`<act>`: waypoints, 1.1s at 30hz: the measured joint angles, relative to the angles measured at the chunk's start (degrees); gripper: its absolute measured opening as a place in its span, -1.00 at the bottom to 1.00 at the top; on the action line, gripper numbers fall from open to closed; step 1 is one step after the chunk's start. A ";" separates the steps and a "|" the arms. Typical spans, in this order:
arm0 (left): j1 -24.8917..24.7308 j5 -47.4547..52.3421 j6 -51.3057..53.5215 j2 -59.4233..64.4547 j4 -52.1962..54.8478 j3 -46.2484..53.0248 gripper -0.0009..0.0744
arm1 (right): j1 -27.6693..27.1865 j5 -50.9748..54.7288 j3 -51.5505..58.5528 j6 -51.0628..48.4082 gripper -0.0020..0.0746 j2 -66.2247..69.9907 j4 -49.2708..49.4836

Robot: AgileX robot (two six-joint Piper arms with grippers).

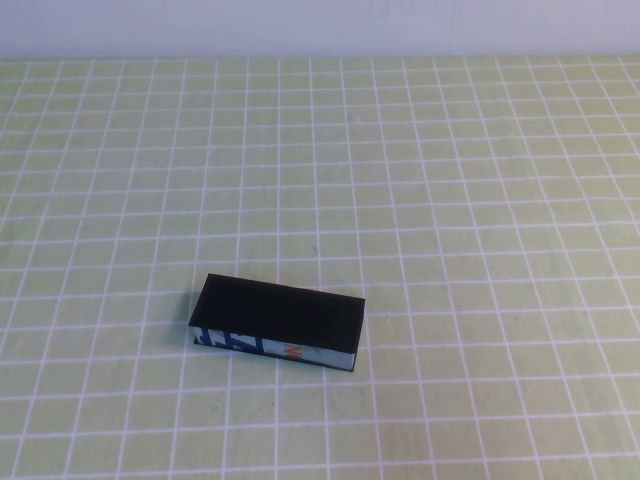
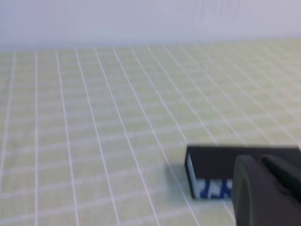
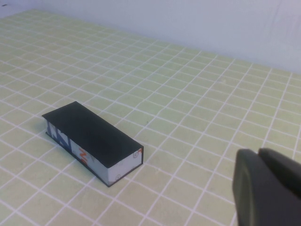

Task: Return glasses to glasses case

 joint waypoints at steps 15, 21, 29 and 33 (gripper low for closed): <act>0.00 -11.81 -7.76 -0.14 11.31 6.94 -0.98 | 0.00 -0.09 0.00 0.00 -0.99 0.00 0.00; 0.00 -16.32 -18.43 -3.13 19.04 14.44 -0.98 | 0.00 -0.21 0.00 0.00 -0.99 0.00 0.00; 0.00 -17.31 -21.05 -5.82 20.43 19.61 -0.98 | 0.00 -0.21 0.00 0.00 -0.99 0.00 0.00; 0.00 -14.46 -21.14 -5.90 20.94 19.66 -0.98 | 0.00 -0.21 0.00 0.00 -0.99 0.00 0.00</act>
